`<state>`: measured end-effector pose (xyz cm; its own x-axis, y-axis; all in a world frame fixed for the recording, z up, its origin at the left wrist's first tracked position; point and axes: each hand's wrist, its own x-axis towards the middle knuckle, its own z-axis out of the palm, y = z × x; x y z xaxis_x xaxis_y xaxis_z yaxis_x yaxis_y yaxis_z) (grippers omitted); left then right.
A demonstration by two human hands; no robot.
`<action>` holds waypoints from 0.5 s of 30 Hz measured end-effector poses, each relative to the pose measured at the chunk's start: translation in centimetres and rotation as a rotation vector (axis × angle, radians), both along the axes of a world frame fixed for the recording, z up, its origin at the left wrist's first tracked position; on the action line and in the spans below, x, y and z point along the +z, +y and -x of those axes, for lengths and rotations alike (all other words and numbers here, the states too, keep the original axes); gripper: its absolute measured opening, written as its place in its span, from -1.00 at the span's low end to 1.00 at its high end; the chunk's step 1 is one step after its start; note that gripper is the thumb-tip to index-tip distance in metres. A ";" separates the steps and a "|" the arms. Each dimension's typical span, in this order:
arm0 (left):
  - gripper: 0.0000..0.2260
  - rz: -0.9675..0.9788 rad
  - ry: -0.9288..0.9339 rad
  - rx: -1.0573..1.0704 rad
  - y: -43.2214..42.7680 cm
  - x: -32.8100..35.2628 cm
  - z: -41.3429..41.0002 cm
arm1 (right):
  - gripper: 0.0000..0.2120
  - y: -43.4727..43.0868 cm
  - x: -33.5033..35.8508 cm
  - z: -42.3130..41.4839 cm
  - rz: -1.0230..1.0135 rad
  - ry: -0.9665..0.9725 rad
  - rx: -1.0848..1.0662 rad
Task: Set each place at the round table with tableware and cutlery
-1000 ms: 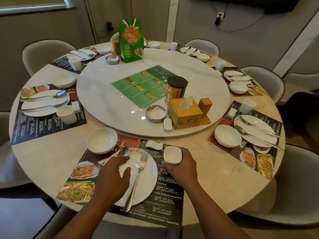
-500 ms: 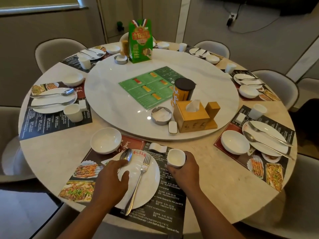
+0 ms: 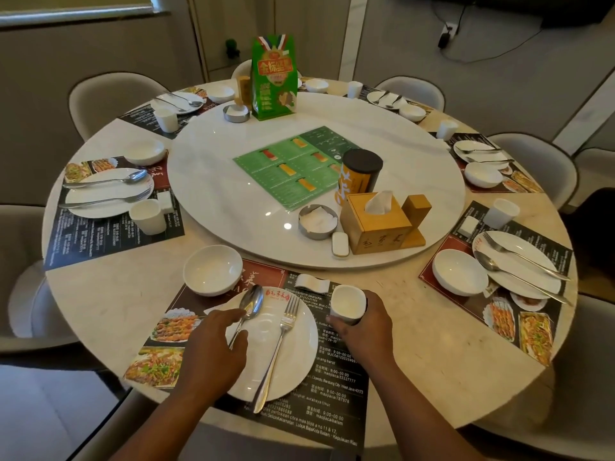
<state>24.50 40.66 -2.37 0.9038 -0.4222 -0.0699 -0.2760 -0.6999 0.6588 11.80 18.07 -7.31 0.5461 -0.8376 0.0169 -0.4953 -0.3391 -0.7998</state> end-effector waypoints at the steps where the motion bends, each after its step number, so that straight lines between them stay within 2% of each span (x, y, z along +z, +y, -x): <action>1: -0.63 -0.003 0.002 -0.005 0.1 -0.1 -0.1 | -0.34 0.0 -0.1 0.0 0.008 0.001 0.002; 15: -0.64 0.063 -0.012 -0.055 1.8 1.3 -0.7 | -0.24 0.9 0.8 1.6 -0.032 0.073 0.008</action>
